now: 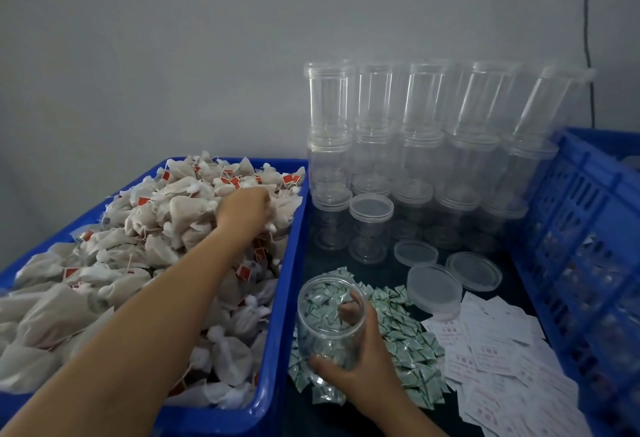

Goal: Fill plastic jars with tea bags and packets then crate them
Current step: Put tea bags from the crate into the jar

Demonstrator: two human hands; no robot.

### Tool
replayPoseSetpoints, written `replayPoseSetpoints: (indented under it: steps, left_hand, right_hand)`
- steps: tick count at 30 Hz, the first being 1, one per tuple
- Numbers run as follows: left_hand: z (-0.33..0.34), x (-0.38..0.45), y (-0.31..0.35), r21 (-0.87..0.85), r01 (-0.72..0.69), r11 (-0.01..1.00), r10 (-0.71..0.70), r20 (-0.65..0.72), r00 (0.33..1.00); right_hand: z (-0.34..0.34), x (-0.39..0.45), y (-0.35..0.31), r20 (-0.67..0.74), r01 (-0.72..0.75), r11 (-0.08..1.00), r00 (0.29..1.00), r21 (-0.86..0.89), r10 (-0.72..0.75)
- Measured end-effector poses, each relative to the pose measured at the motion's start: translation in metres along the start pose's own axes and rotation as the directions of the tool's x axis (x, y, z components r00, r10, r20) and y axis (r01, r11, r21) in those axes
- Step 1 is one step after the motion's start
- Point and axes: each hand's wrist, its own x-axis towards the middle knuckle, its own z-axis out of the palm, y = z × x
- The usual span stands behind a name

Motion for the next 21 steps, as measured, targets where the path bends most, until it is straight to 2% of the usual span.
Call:
replayPoseSetpoints:
  steps: [5,10,14,21]
  left_hand:
    - [-0.035,-0.004,0.012,-0.288,-0.090,0.954,0.096,0.007,0.995]
    - [-0.070,-0.033,0.030,-0.482,-0.177,0.858,0.272,0.134,0.953]
    - [-0.079,-0.067,0.043,-0.510,-0.220,0.832,0.391,0.256,0.884]
    - [-0.062,-0.099,0.053,-0.403,-0.425,0.810,0.540,0.232,0.809]
  right_hand:
    - [-0.001,-0.001,-0.003,-0.015,0.019,0.999,1.000,-0.047,-0.020]
    - [0.000,-0.001,-0.007,-0.051,0.034,0.997,0.998,-0.074,-0.038]
    - [-0.001,-0.002,-0.009,-0.057,0.013,0.997,0.998,-0.070,-0.017]
    - [-0.001,-0.002,-0.010,-0.072,0.012,0.996,0.997,-0.088,-0.019]
